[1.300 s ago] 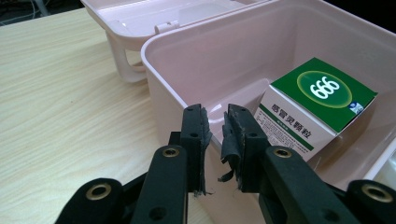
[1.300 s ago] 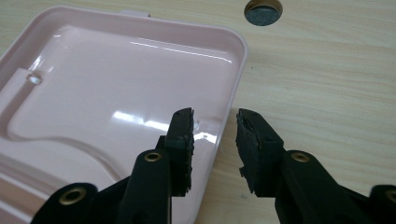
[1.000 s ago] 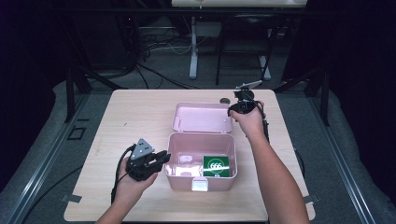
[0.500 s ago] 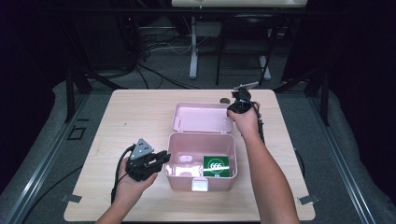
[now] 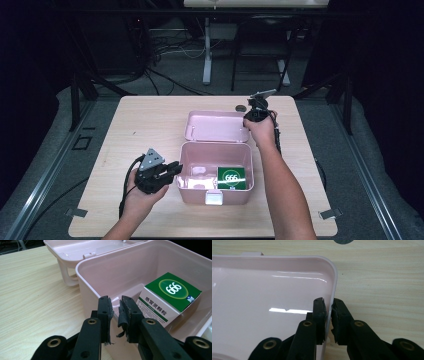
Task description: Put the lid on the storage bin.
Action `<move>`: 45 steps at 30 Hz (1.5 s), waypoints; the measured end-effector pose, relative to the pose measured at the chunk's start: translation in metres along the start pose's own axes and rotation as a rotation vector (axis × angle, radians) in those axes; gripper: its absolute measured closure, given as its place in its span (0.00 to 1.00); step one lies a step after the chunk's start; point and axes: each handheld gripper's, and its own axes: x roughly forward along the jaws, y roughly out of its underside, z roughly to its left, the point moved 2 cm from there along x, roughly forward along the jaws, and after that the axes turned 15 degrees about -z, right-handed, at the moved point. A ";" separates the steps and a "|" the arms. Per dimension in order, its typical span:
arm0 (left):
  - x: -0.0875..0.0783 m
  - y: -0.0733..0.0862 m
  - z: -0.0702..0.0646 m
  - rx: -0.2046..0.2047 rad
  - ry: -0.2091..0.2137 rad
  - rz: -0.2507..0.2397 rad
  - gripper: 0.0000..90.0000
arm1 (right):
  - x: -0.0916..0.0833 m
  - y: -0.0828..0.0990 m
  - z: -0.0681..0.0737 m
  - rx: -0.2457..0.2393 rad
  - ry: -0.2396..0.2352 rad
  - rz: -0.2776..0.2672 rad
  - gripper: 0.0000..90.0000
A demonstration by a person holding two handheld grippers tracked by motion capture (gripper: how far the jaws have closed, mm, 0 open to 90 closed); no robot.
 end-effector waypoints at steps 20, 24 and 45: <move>0.000 0.000 -0.001 0.002 0.000 -0.003 0.87 | -0.014 -0.006 0.007 -0.039 0.026 -0.081 0.96; 0.001 0.000 -0.001 0.004 -0.001 -0.005 0.87 | -0.020 -0.009 0.008 -0.041 0.021 -0.108 0.96; 0.001 0.000 -0.002 0.001 0.002 -0.002 0.87 | -0.058 -0.019 0.015 -0.073 -0.024 -0.228 0.97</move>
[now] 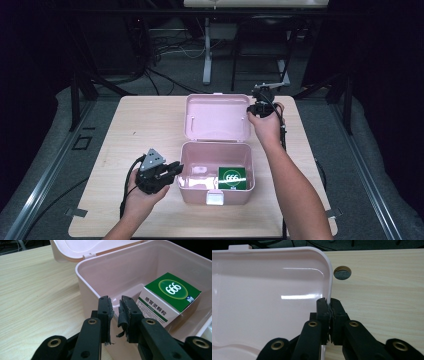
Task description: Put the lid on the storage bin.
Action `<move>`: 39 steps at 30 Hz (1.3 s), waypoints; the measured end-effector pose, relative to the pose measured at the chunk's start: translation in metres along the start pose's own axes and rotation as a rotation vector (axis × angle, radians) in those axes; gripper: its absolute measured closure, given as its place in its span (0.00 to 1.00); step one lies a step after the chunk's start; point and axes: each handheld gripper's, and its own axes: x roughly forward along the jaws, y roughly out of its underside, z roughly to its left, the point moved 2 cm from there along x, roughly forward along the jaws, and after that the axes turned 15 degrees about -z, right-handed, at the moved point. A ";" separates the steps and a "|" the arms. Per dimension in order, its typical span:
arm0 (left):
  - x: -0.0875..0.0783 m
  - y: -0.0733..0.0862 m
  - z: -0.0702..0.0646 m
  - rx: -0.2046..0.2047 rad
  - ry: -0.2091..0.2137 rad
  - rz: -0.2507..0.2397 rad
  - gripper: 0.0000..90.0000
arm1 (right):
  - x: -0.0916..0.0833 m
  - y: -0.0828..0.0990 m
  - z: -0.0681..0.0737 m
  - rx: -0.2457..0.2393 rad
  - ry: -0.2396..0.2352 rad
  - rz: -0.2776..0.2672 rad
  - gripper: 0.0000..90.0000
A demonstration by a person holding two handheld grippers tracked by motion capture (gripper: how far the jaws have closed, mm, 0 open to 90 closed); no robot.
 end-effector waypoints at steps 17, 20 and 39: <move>0.000 0.000 0.000 0.000 -0.003 -0.002 0.87 | -0.032 -0.006 0.007 -0.075 -0.039 -0.085 0.97; 0.000 0.000 0.000 0.000 -0.005 -0.005 0.87 | -0.036 -0.005 0.007 -0.077 -0.047 -0.096 0.97; 0.000 0.000 0.000 0.002 -0.006 -0.007 0.87 | -0.069 0.001 0.014 -0.145 -0.099 -0.187 0.97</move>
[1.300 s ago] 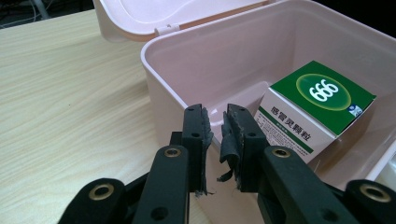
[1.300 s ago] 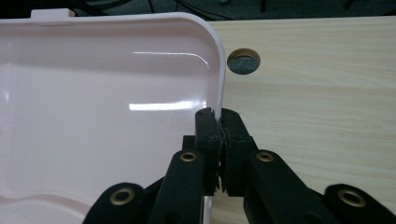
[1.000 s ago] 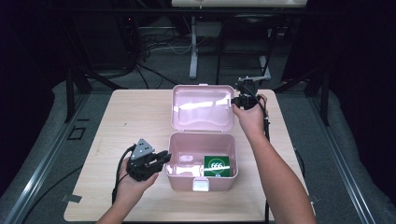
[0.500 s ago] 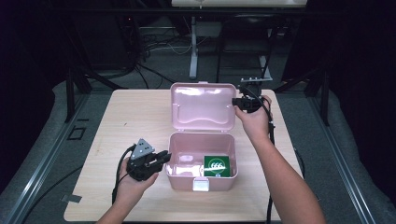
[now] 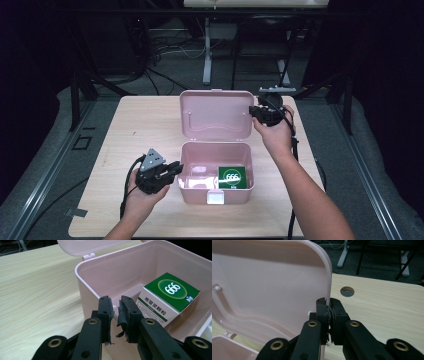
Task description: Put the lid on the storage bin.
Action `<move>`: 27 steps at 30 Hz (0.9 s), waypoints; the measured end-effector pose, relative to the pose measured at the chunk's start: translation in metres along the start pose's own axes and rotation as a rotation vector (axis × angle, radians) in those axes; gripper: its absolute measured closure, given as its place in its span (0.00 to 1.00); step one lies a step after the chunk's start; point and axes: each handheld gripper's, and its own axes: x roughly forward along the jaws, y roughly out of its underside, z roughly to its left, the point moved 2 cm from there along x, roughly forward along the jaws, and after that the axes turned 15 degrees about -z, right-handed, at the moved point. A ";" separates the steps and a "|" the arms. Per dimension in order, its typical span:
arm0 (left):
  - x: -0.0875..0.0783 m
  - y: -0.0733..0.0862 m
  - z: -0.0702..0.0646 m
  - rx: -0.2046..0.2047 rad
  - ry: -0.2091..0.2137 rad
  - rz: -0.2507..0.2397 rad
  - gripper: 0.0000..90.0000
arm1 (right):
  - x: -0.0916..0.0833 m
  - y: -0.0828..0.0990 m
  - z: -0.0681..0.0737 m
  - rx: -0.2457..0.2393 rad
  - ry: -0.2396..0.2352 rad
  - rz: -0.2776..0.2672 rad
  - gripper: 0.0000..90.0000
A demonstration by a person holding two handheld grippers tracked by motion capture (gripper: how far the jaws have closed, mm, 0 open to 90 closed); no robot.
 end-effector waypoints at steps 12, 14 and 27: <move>0.000 0.000 0.000 -0.003 -0.001 0.002 0.87 | -0.021 0.005 0.004 -0.027 -0.017 -0.033 0.96; 0.000 -0.001 0.001 0.001 0.000 0.005 0.88 | -0.024 0.006 0.004 -0.027 -0.019 -0.046 0.96; -0.001 0.000 0.001 -0.020 0.007 0.002 0.88 | -0.044 0.015 0.010 -0.084 -0.027 -0.091 0.96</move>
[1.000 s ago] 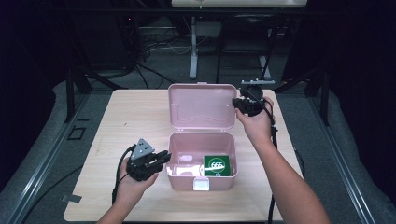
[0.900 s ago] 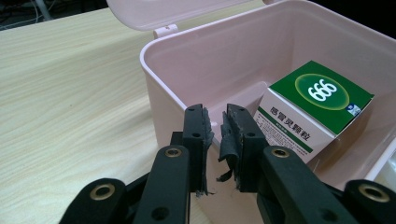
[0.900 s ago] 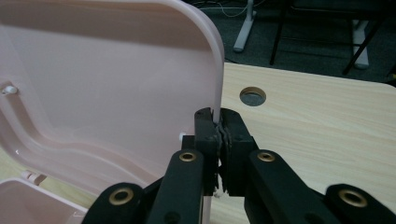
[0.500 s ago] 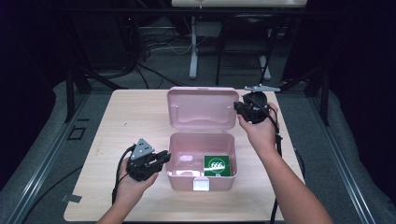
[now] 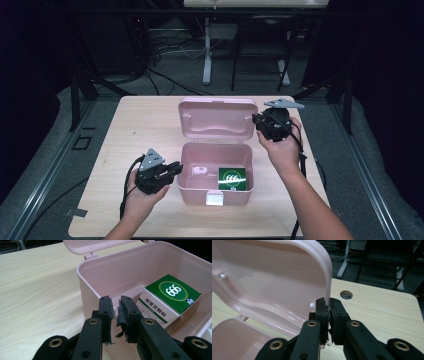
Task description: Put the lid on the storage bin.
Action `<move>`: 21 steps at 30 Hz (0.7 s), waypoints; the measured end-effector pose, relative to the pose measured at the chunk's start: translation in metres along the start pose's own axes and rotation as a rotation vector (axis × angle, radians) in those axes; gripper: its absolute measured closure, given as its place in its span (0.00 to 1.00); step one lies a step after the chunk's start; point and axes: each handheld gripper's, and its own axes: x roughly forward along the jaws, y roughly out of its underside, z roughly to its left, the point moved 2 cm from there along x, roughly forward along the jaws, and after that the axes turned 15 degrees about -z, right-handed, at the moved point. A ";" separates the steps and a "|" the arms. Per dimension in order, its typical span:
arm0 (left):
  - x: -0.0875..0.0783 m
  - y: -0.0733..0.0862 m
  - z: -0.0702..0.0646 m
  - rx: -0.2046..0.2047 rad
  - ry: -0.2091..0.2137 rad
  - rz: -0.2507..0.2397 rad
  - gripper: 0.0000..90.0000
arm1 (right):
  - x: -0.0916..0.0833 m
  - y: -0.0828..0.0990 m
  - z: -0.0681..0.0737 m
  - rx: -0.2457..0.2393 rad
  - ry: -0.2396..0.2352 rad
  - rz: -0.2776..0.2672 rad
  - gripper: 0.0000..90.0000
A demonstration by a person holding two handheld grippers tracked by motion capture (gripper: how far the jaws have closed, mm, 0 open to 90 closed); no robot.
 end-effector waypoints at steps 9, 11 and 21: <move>-0.001 0.000 0.000 0.002 0.000 0.002 0.88 | -0.015 0.008 0.004 -0.007 -0.017 -0.037 0.96; -0.001 0.000 0.000 -0.001 0.001 0.001 0.88 | -0.018 0.009 0.006 -0.017 -0.017 -0.037 0.96; -0.001 0.001 0.000 -0.002 -0.002 -0.004 0.88 | -0.032 0.018 0.011 -0.027 -0.031 -0.061 0.96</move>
